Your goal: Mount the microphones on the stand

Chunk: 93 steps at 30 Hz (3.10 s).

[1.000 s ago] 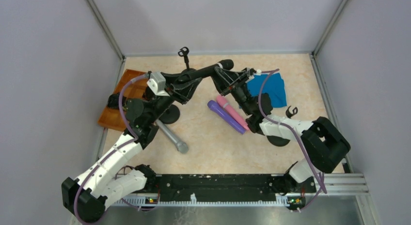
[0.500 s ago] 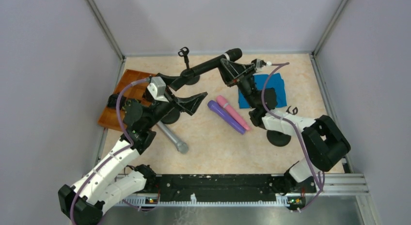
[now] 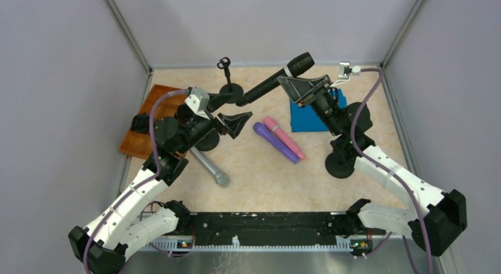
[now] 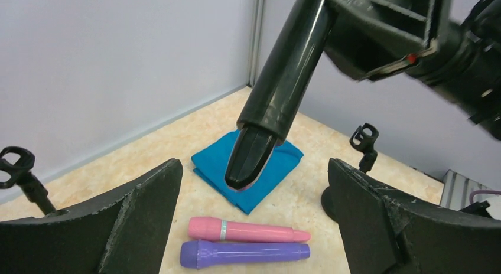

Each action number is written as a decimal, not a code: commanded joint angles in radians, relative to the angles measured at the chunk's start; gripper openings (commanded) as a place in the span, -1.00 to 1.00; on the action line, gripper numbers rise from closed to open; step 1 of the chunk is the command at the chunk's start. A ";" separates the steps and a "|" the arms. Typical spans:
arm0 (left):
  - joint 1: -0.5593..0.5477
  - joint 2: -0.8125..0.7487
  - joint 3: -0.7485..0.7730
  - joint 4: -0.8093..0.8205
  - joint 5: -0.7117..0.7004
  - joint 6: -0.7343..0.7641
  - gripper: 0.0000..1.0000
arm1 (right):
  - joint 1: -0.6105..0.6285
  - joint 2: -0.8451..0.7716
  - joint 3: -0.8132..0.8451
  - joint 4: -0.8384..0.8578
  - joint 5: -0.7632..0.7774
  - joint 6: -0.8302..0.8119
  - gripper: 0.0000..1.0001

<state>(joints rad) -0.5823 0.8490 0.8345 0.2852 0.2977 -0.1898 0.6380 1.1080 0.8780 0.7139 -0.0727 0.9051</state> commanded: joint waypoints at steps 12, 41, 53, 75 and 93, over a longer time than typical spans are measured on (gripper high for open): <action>-0.003 0.088 0.127 -0.052 0.169 0.111 0.98 | -0.006 0.082 0.409 -0.680 -0.341 -0.416 -1.00; -0.005 0.171 0.094 0.035 0.311 0.037 -0.80 | -0.006 0.075 0.264 -0.378 -0.346 -0.244 0.19; -0.005 0.160 0.014 0.102 0.260 -0.024 -0.86 | 0.051 0.115 0.052 0.143 -0.228 -0.117 0.47; -0.005 0.100 -0.035 0.100 0.179 -0.031 -0.63 | 0.110 0.168 0.102 0.065 -0.203 -0.190 -0.50; -0.001 -0.142 -0.124 -0.340 -0.534 -0.052 0.97 | 0.102 -0.048 0.083 -0.448 0.115 -0.574 -1.00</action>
<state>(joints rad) -0.5858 0.7082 0.7300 0.0799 -0.0269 -0.2276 0.7433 1.1164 0.9325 0.3717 -0.0654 0.4541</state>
